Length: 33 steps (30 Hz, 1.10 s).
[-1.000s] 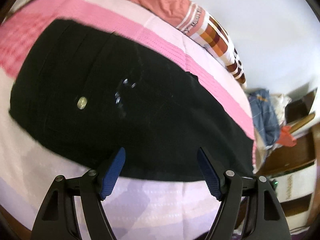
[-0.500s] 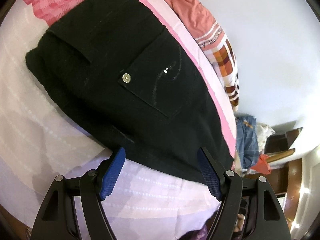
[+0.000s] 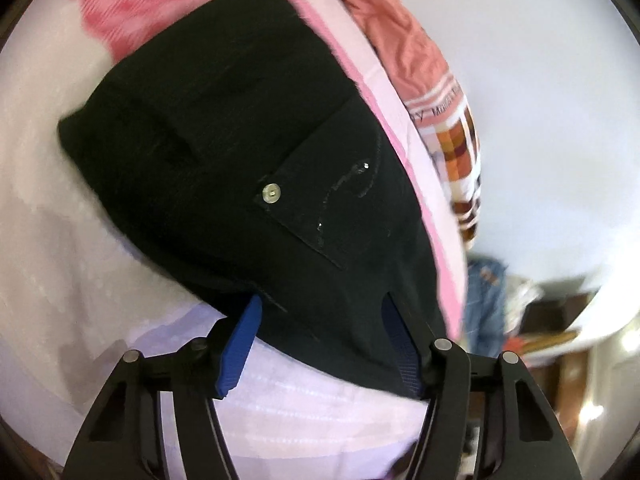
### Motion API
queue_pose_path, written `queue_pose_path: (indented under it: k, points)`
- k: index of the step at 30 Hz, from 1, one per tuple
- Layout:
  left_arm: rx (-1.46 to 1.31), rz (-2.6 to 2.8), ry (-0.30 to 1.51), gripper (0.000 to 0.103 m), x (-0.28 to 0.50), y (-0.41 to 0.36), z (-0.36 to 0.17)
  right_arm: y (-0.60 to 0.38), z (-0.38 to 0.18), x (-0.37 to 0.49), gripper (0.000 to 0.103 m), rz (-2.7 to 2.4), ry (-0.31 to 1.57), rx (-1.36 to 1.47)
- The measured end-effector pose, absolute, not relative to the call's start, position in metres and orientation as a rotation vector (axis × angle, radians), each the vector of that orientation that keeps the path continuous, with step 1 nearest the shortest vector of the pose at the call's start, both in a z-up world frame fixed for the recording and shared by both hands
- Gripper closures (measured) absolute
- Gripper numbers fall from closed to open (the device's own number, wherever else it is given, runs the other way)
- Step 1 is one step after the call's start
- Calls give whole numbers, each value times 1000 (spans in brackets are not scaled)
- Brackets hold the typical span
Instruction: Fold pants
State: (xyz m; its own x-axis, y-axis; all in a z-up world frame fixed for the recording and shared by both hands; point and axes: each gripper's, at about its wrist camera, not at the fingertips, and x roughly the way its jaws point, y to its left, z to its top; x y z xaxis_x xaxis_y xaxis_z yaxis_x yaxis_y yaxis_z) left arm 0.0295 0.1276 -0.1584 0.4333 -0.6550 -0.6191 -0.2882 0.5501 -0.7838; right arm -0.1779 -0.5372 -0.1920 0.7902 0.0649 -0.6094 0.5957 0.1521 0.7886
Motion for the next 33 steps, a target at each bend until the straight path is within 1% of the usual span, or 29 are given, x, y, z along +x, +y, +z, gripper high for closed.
queue_pose_path:
  k: [2,5,7,13,17,20,23,28,29,30,31,32,33]
  points:
    - [-1053,-275,1166,41,27,133,-162,-537,-194,-179,102,-411,582,1396]
    - [-1061,-259,1159,41,26,141,-162,-537,-194,-178,102,-414,588,1383]
    - [-1122,-261,1147,41,26,145,-163,-538,-195,-178,102,-414,590,1387]
    - [-1136,-282,1150,41,23,143,-154,-538,-193,-177,102,-414,592,1394]
    - [-1041,-233,1125,41,22,153,-140,-538,-193,-176,102,-419,595,1379]
    - [-1097,-194,1151,41,29,164,-154,-537,-193,-177,102,-414,593,1388]
    - [-1076,-209,1190,41,36,159,-163,-535,-192,-175,102,-417,592,1389]
    - [-1003,-233,1121,41,45,150,-149,-536,-193,-175,102,-416,597,1388]
    - [-962,-224,1117,51,46,148,-145,-536,-193,-175,102,-416,597,1389]
    - [-904,-201,1118,66,48,145,-142,-537,-193,-174,102,-416,598,1388]
    - [-864,-178,1120,74,48,145,-141,-537,-193,-175,102,-417,599,1385]
    - [-840,-152,1125,85,48,147,-143,-537,-193,-175,102,-417,600,1383]
    - [-843,-139,1132,86,48,150,-147,-536,-193,-175,102,-417,599,1386]
